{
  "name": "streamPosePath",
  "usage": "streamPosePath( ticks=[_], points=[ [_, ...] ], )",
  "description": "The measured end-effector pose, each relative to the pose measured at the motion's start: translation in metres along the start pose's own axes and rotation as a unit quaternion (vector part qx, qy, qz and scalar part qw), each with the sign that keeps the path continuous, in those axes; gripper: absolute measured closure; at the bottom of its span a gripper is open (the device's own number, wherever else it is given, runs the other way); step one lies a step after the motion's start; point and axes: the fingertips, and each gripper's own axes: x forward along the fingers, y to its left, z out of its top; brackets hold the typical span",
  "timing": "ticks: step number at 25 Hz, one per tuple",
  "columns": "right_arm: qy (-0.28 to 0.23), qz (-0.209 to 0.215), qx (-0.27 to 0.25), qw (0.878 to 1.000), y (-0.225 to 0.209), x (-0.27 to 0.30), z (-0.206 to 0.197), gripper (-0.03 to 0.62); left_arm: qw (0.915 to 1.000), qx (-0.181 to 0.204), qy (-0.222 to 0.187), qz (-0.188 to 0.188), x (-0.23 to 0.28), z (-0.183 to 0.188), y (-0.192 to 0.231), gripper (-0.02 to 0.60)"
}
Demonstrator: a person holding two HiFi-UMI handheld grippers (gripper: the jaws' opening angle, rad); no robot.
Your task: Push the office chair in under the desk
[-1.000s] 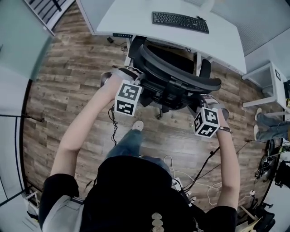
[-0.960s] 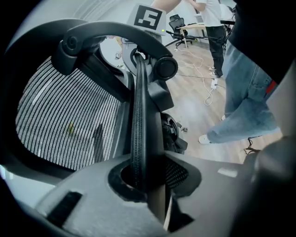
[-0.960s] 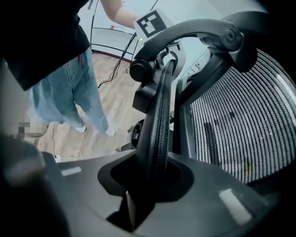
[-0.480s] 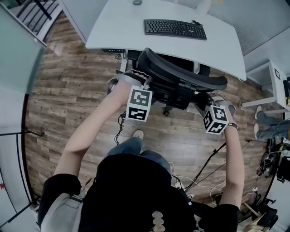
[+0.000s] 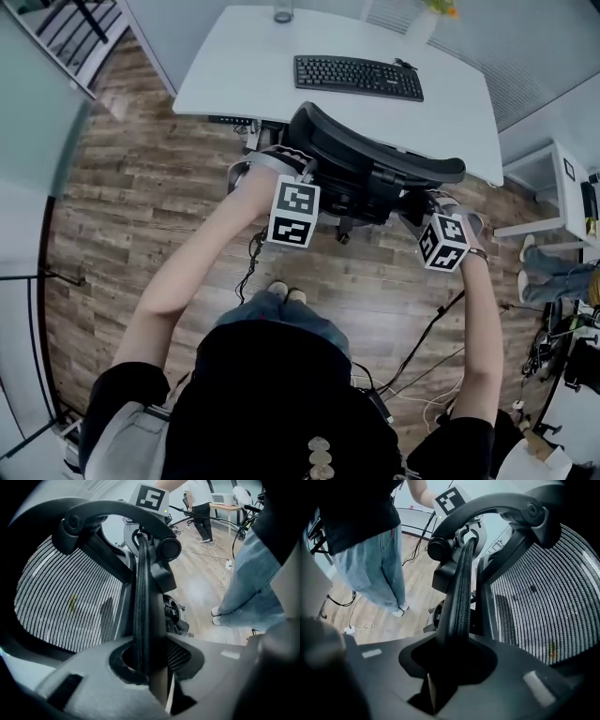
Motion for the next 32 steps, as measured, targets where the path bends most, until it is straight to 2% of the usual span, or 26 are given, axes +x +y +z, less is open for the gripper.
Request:
streamPosePath(
  ticks=[8,12,15,20,25,27,29,30,32],
  points=[
    [-0.002,-0.002,-0.009,1.0,-0.006,0.001,-0.007,0.485,0.9999,-0.009,0.005,0.001,0.004,0.003,0.005,0.499],
    [-0.001,-0.008,-0.003,1.0,-0.008,0.003,-0.003,0.476,0.9998,-0.007,0.0,0.017,0.004,-0.001,0.006,0.489],
    [0.003,-0.018,-0.005,1.0,-0.008,0.004,-0.003,0.461,0.9992,-0.008,-0.003,0.04,0.002,-0.001,0.009,0.474],
    [-0.012,-0.029,0.014,0.999,-0.003,-0.008,0.006,0.404,0.9942,-0.012,-0.008,0.107,-0.006,-0.002,0.017,0.424],
    [-0.036,-0.072,0.035,0.996,-0.002,-0.032,0.014,0.368,0.9877,-0.013,-0.009,0.155,-0.024,-0.004,0.018,0.39],
    [-0.06,-0.098,0.06,0.992,-0.003,-0.048,0.018,0.368,0.9838,-0.025,-0.017,0.177,-0.034,-0.006,0.016,0.39],
    [-0.098,-0.131,0.102,0.981,-0.007,-0.068,0.024,0.368,0.9785,-0.051,-0.031,0.197,-0.045,-0.009,0.015,0.375],
    [-0.122,-0.149,0.131,0.973,-0.01,-0.077,0.026,0.368,0.9747,-0.069,-0.042,0.208,-0.05,-0.01,0.015,0.37],
    [-0.174,-0.186,0.199,0.946,-0.016,-0.096,0.029,0.37,0.9638,-0.106,-0.07,0.234,-0.062,-0.012,0.015,0.395]
  ],
)
